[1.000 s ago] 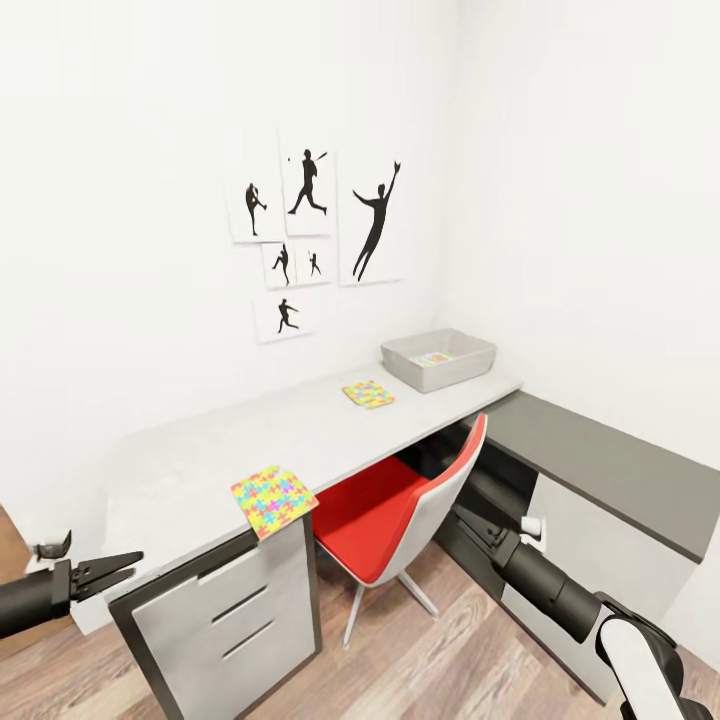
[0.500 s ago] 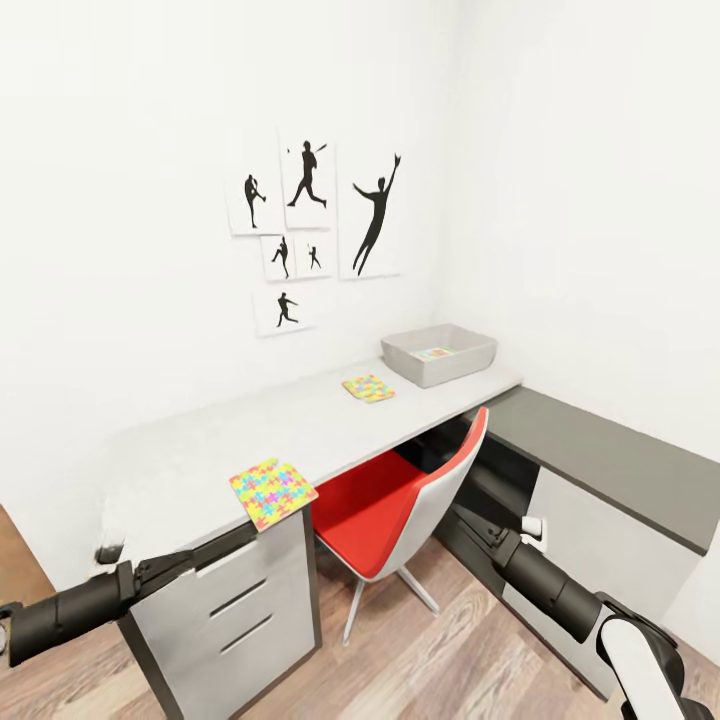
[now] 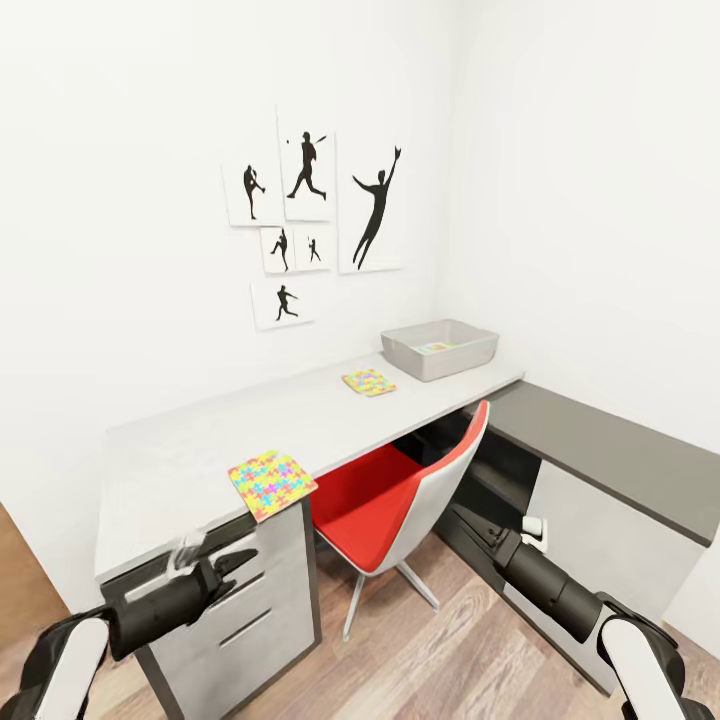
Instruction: Put all the toys in the child's room - the three board games (two on the bed and one on the table), the two jigsaw puzzles on the table, and the tennis ball on the table - inside the toy box on the table in the child's room.
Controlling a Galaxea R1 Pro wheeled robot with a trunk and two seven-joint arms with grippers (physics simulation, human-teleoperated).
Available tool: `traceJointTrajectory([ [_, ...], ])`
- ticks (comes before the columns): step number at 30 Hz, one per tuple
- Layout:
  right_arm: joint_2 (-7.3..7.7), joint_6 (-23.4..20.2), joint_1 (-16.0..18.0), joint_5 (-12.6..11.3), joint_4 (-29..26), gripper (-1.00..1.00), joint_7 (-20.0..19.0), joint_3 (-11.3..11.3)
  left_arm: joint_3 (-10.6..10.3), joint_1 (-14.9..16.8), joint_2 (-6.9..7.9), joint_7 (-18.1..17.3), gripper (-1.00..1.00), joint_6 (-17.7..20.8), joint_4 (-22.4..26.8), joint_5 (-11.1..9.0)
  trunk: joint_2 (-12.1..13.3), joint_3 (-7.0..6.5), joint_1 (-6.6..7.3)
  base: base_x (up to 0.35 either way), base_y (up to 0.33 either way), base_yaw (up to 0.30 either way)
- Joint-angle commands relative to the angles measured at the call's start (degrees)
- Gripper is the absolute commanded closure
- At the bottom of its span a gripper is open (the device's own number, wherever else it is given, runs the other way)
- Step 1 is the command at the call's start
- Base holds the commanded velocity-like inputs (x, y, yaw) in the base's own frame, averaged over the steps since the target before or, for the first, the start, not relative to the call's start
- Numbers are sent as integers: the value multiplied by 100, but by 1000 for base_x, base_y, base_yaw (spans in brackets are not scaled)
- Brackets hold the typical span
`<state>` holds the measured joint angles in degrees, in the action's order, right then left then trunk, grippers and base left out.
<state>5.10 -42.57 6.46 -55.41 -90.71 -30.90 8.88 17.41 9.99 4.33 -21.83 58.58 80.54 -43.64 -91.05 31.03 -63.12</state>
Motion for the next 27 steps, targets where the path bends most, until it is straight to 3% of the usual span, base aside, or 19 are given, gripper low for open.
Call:
traceJointTrajectory([
  [1,-1,-41,4,-22,0,-100,-6,15,-10,39,-151,155,-100,14,-1,40,-45,24,-22,0,0,0],
  [6,-1,-48,4,-22,1,-100,-11,76,-132,204,-779,1225,-100,-182,-11,38,-245,114,-132,0,0,0],
  [7,-1,-52,4,-22,1,-100,-11,96,-173,259,-962,1650,-100,-379,-17,29,-285,132,-154,0,0,0],
  [10,-1,-55,4,-22,1,-100,-12,117,-254,310,-1139,2194,-100,-745,-22,2,-406,186,-220,0,0,0],
  [12,-1,-56,4,-22,1,-100,-12,123,-297,320,-1177,2339,-100,-871,-24,-6,-486,222,-264,0,0,0],
  [13,3,-57,4,-22,1,-100,-12,144,-412,336,-1232,2563,-100,-1108,-26,-20,-526,240,-286,0,0,0],
  [17,10,-58,0,-20,1,-100,-13,233,-693,352,-1288,2805,-100,-1520,-39,-45,-686,312,-374,0,0,0],
  [21,17,-59,-4,-16,1,-100,-13,298,-872,357,-1312,2910,-100,-1952,-92,-62,-847,383,-461,0,0,0],
  [27,23,-59,-11,-14,1,-100,-13,336,-986,356,-1328,2946,-100,-2630,-283,-71,-847,383,-461,0,0,0],
])
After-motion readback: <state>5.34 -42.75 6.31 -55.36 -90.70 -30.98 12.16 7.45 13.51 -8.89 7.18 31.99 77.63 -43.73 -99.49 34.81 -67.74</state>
